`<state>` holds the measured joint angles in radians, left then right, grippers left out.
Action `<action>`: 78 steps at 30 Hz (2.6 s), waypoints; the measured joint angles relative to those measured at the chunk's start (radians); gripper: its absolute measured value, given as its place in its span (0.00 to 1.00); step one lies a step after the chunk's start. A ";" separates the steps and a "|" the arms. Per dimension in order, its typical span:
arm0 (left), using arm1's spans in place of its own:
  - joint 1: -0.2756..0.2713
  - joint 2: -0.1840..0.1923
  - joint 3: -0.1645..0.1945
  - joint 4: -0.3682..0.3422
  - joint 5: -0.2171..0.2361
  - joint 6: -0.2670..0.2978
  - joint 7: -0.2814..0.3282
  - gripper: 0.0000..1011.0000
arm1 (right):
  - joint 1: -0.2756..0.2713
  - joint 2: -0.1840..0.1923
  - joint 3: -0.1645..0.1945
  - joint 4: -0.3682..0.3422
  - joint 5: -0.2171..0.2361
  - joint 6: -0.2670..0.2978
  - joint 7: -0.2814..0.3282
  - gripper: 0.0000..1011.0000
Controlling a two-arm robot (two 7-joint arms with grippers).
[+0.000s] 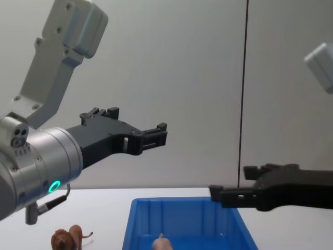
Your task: Pick up the two dolls from the table and place them into the box.
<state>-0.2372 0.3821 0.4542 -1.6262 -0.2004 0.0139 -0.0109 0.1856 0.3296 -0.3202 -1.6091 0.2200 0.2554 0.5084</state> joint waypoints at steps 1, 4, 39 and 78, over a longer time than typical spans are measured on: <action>0.000 0.000 0.000 0.000 0.000 0.000 0.000 0.99 | -0.003 0.003 0.002 -0.001 0.003 0.000 -0.002 0.99; 0.000 0.000 0.000 0.000 0.000 0.000 0.000 0.99 | -0.019 0.021 0.015 -0.008 0.024 0.000 -0.018 0.99; 0.115 0.070 -0.025 -0.099 -0.075 0.106 0.173 0.99 | -0.144 0.144 0.092 -0.053 0.174 -0.026 -0.104 0.99; 0.145 0.085 -0.060 0.065 -0.133 0.168 0.095 0.99 | -0.153 0.152 0.097 -0.055 0.184 -0.028 -0.109 0.99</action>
<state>-0.0922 0.4669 0.3943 -1.5608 -0.3337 0.1822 0.0841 0.0330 0.4812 -0.2236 -1.6642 0.4040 0.2277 0.3997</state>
